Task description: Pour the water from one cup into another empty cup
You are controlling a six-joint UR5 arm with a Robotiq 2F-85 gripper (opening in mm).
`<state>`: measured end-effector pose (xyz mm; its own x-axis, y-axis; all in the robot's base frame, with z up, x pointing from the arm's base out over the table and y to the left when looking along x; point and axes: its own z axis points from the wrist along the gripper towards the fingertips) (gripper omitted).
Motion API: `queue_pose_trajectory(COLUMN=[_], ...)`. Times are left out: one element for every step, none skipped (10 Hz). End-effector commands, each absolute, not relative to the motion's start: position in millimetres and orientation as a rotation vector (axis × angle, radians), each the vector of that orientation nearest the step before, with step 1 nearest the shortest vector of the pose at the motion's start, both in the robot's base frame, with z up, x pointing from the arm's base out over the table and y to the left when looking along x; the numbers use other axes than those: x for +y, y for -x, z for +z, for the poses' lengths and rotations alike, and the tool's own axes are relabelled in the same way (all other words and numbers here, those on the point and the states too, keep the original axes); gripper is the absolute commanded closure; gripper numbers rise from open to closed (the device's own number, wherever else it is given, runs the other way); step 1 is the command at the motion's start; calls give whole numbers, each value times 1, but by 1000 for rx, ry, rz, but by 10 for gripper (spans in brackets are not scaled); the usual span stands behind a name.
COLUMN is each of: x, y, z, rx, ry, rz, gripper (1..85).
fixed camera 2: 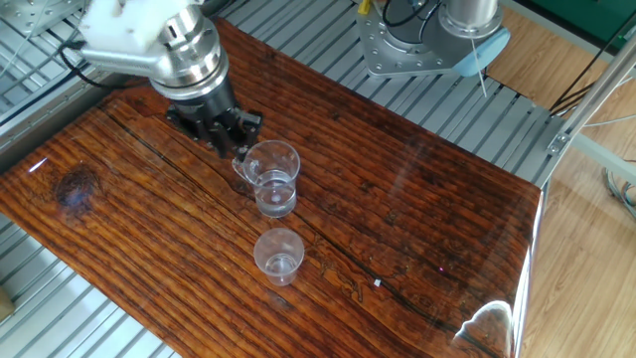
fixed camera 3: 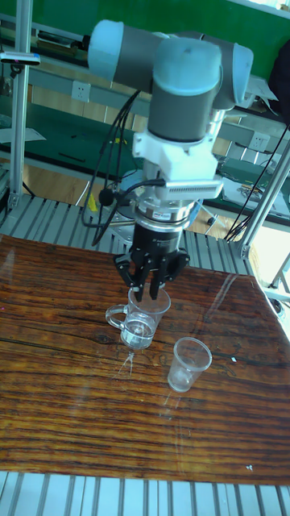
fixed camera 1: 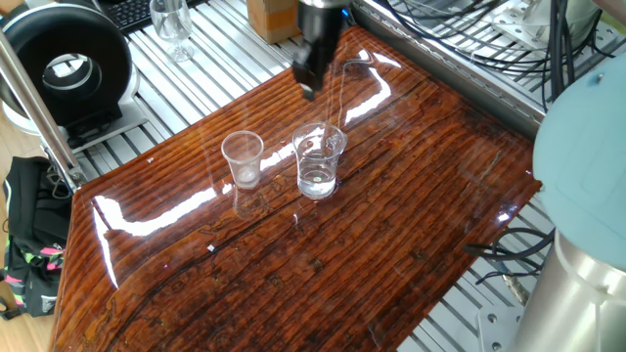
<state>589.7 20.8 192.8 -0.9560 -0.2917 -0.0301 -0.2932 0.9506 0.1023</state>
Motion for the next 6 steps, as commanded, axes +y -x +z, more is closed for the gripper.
queue_pose_trajectory(x=[27, 38, 47, 52, 60, 65], y=[-625, -632, -638, -637, -639, -641], z=[215, 221, 227, 227, 224, 223], rx=[3046, 3028, 3018, 3026, 3028, 3029], ry=[194, 135, 100, 86, 89, 88], rz=[-3, -6, -2, -6, 29, 57], gripper=[833, 840, 840, 840, 840, 840])
